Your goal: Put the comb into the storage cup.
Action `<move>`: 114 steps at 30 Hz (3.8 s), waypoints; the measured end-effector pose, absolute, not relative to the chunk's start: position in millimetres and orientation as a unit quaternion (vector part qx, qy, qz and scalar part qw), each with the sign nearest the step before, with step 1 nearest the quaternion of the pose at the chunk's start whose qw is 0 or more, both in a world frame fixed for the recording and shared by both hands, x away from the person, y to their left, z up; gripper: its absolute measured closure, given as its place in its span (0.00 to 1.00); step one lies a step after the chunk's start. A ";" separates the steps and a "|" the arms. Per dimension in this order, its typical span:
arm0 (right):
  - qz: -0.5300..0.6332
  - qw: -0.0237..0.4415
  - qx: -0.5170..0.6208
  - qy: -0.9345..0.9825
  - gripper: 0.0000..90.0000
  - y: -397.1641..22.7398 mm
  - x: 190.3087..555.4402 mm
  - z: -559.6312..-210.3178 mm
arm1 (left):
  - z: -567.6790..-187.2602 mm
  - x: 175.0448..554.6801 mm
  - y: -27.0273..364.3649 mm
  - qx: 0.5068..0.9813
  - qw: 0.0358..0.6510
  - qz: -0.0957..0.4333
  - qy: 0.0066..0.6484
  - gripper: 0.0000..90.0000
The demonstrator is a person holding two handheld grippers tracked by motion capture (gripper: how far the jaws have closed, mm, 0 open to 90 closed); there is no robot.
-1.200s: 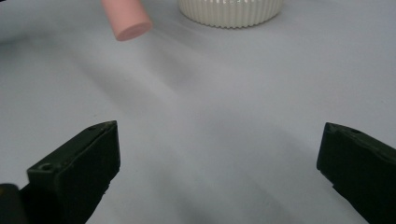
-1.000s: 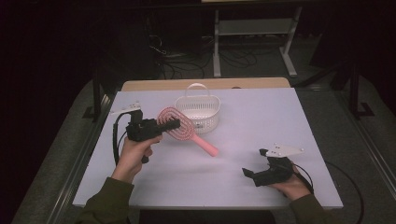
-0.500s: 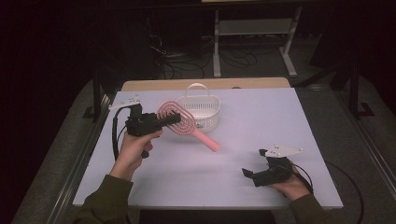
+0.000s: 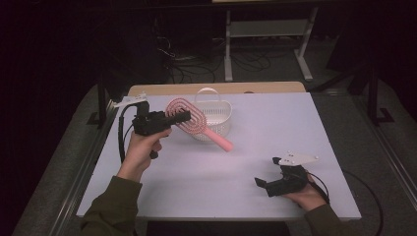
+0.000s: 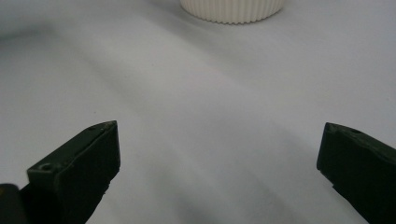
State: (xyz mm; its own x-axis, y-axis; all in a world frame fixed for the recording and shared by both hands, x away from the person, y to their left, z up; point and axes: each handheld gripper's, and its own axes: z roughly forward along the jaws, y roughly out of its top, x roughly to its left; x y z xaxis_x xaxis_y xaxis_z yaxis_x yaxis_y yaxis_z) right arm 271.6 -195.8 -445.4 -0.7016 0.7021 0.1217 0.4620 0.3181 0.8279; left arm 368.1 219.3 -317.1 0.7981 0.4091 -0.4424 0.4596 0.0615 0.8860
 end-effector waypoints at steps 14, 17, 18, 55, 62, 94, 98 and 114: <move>0.455 0.129 0.363 0.803 0.00 -195.4 271.5 -445.9 | -305.2 379.9 220.7 0.680 0.662 -0.016 0.314 0.72; 0.455 0.129 0.363 0.802 0.00 -195.3 271.2 -445.7 | -302.5 383.0 222.0 0.679 0.663 -0.014 0.315 0.72; 0.456 0.129 0.364 0.802 0.00 -195.5 271.3 -445.6 | -301.5 384.2 222.5 0.678 0.664 -0.013 0.315 0.72; 0.454 0.130 0.364 0.803 0.00 -195.9 271.1 -445.7 | -299.8 428.0 230.4 0.657 0.665 0.015 0.354 0.72; 0.452 0.131 0.362 0.805 0.00 -195.8 271.1 -445.8 | -301.1 433.7 231.1 0.653 0.665 0.019 0.361 0.72; 0.453 0.132 0.362 0.804 0.00 -195.8 270.7 -445.2 | -320.5 453.2 213.6 0.662 0.637 0.046 0.393 0.71; 0.454 0.131 0.362 0.804 0.00 -195.8 270.6 -445.0 | -324.8 453.4 208.8 0.664 0.634 0.046 0.393 0.72; 0.453 0.131 0.362 0.804 0.00 -195.8 270.5 -444.9 | -341.6 456.2 201.4 0.674 0.615 0.055 0.405 0.72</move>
